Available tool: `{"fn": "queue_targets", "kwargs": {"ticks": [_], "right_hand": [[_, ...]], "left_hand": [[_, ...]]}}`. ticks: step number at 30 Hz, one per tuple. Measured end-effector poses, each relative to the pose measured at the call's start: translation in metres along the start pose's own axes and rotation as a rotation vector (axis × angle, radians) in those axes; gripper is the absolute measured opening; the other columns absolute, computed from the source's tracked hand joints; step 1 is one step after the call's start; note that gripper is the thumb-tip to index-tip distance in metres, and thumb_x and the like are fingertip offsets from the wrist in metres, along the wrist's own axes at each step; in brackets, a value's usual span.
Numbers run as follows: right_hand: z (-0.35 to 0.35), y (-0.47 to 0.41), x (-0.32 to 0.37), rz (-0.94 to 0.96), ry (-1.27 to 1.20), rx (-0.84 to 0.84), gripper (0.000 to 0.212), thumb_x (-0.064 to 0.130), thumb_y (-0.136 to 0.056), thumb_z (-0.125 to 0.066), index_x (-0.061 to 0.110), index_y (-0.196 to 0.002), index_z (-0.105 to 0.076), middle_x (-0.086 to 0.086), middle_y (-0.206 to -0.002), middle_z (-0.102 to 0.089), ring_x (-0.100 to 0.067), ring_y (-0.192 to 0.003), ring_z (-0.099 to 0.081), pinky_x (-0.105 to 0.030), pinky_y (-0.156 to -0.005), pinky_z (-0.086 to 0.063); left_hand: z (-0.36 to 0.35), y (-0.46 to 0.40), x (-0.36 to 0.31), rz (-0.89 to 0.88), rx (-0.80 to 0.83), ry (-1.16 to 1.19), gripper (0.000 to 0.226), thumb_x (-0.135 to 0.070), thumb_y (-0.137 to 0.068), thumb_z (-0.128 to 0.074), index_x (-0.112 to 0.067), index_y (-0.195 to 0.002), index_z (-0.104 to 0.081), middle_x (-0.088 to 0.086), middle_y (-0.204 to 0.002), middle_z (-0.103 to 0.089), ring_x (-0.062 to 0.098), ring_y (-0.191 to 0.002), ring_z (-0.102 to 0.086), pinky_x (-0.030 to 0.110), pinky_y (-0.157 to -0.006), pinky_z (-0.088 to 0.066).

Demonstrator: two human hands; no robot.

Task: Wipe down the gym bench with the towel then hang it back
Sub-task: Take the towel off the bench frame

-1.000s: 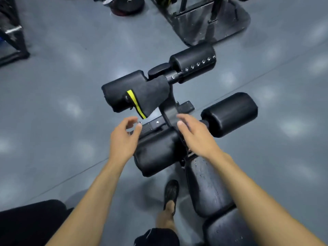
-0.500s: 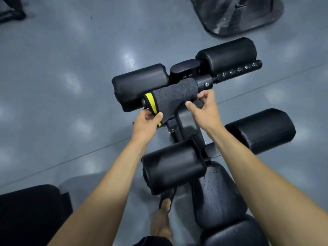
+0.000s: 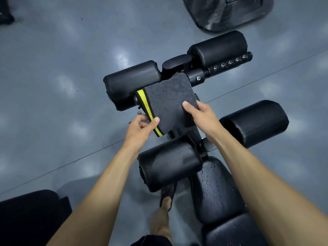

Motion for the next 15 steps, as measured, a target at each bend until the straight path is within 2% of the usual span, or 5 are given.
{"fn": "queue_targets", "kwargs": {"ticks": [3, 5, 9, 12, 15], "right_hand": [[0.0, 0.016, 0.006, 0.042, -0.023, -0.022, 0.023, 0.039, -0.096, -0.069, 0.019, -0.107, -0.073, 0.002, -0.104, -0.08, -0.016, -0.098, -0.076, -0.033, -0.082, -0.062], [-0.001, 0.028, 0.009, 0.077, -0.07, -0.065, 0.021, 0.032, -0.095, -0.072, 0.013, -0.103, -0.071, -0.002, -0.1, -0.08, -0.016, -0.093, -0.076, -0.034, -0.078, -0.061], [0.0, 0.061, 0.013, 0.125, -0.114, -0.153, 0.012, 0.022, -0.096, -0.073, 0.011, -0.1, -0.068, -0.002, -0.095, -0.078, -0.01, -0.084, -0.074, -0.027, -0.073, -0.06], [0.009, 0.093, 0.006, 0.131, -0.089, -0.215, 0.019, 0.023, -0.093, -0.075, 0.01, -0.104, -0.066, 0.0, -0.093, -0.076, -0.007, -0.08, -0.072, -0.028, -0.073, -0.058], [0.027, 0.138, -0.006, 0.165, -0.112, -0.274, 0.035, 0.026, -0.089, -0.079, 0.019, -0.117, -0.059, -0.001, -0.101, -0.077, -0.016, -0.089, -0.075, -0.037, -0.076, -0.061]], "left_hand": [[0.003, 0.01, 0.005, 0.003, 0.008, 0.053, 0.052, -0.068, -0.067, -0.073, -0.023, -0.091, -0.065, 0.0, -0.095, -0.066, 0.016, -0.092, -0.064, 0.044, -0.096, -0.056], [-0.002, 0.017, 0.008, 0.03, 0.047, 0.174, 0.041, -0.055, -0.078, -0.076, -0.019, -0.084, -0.058, 0.001, -0.091, -0.069, 0.018, -0.09, -0.066, 0.038, -0.085, -0.06], [-0.009, 0.045, -0.002, -0.046, 0.002, 0.342, 0.017, -0.019, -0.095, -0.07, -0.017, -0.1, -0.054, 0.0, -0.089, -0.078, 0.02, -0.086, -0.074, 0.034, -0.065, -0.059], [-0.008, 0.081, -0.008, -0.144, -0.072, 0.303, 0.036, -0.014, -0.092, -0.072, -0.03, -0.113, -0.047, 0.001, -0.094, -0.08, 0.023, -0.088, -0.076, 0.04, -0.076, -0.061], [-0.017, 0.128, -0.014, -0.239, 0.013, 0.216, 0.043, -0.016, -0.094, -0.07, -0.047, -0.119, -0.054, 0.002, -0.096, -0.079, 0.022, -0.093, -0.076, 0.039, -0.08, -0.06]]}}
Point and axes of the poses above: each hand's wrist, its own y-axis away from the middle knuckle, its own z-axis out of the back of the hand, x = y × z, the point moved 7 cm from there along -y, towards the middle knuckle
